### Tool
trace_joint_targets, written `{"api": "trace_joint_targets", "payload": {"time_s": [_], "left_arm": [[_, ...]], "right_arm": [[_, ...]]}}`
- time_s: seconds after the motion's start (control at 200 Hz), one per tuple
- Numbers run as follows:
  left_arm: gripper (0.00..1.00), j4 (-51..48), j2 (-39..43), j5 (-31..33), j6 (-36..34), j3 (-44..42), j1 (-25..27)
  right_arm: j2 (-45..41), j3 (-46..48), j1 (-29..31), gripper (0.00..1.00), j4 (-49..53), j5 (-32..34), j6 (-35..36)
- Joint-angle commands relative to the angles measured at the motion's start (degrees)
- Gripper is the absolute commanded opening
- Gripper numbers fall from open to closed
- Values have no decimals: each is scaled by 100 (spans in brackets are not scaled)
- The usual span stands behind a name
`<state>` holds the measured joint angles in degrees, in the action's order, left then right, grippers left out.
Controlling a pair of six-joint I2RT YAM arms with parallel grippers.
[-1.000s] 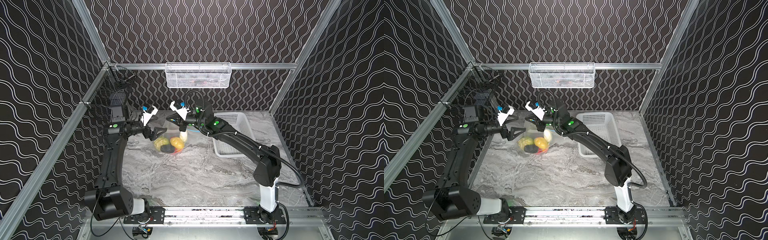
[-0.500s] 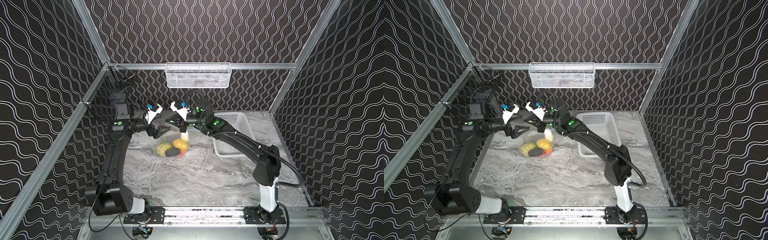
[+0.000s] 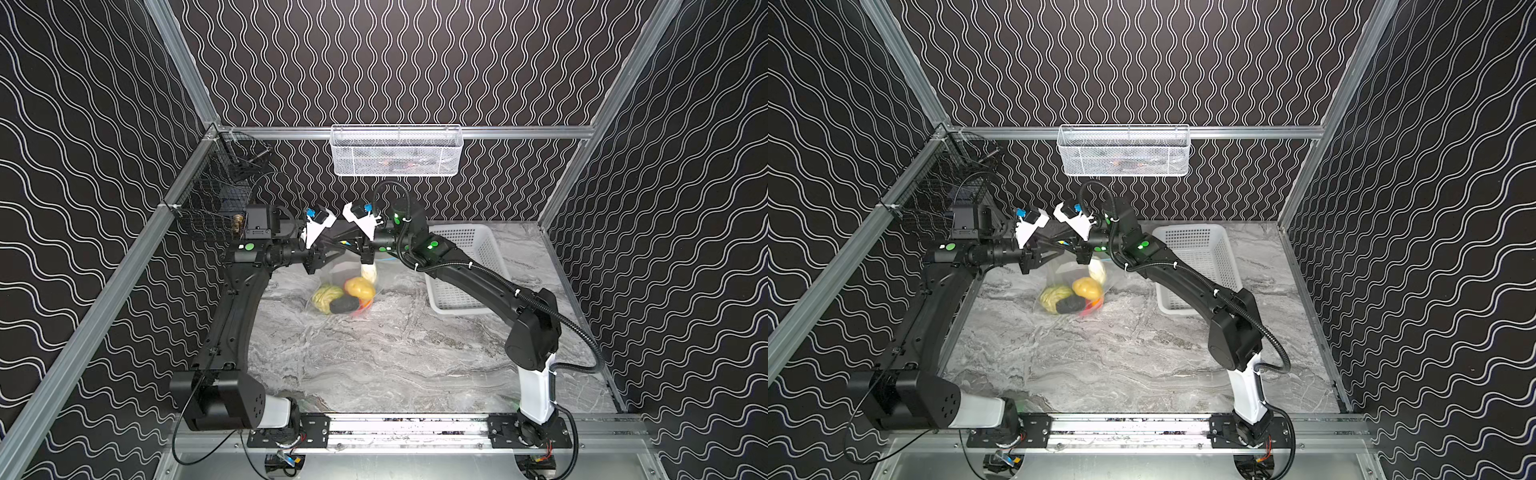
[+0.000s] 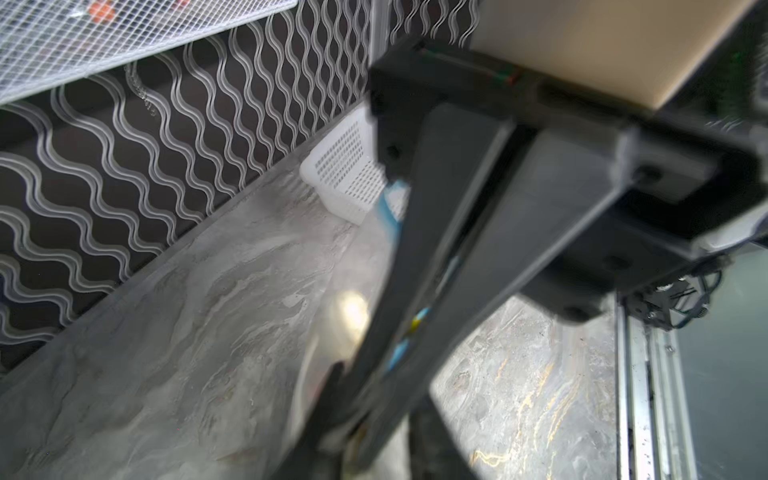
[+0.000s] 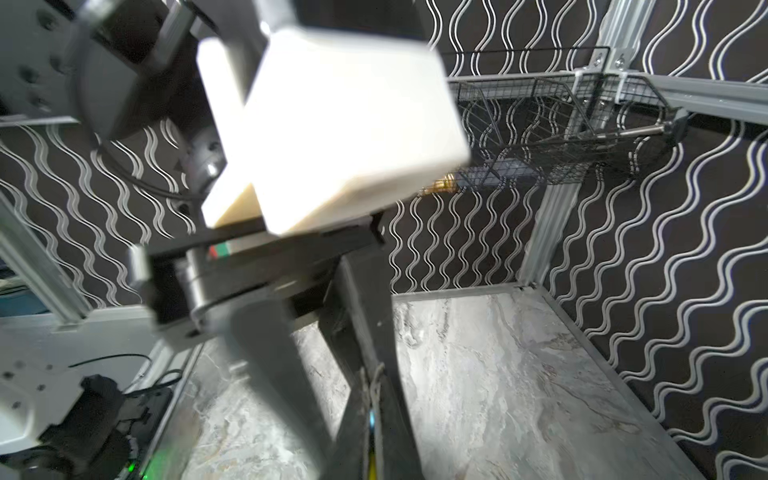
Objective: Place the food in the zip-top bag and seal the zipper
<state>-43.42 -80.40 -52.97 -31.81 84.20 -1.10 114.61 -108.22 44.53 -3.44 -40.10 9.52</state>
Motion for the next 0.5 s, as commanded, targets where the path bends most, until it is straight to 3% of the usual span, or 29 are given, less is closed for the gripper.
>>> {"api": "trace_joint_targets", "payload": {"time_s": [0.0,0.08,0.23,0.405,0.495], "left_arm": [[0,322,79,-150,260,-50,9],[0,352,103,-120,304,-114,18],[0,391,139,-92,356,-206,22],[0,369,163,-83,368,-200,21],[0,360,156,-97,355,-201,17]], "right_arm": [[-112,213,-53,10,-498,-461,-293],[-171,325,-152,24,-747,-626,-565],[-270,473,-305,38,-985,-771,-824],[-486,772,-358,41,-1147,-824,-819],[-535,807,-366,35,-1059,-868,-699]]}}
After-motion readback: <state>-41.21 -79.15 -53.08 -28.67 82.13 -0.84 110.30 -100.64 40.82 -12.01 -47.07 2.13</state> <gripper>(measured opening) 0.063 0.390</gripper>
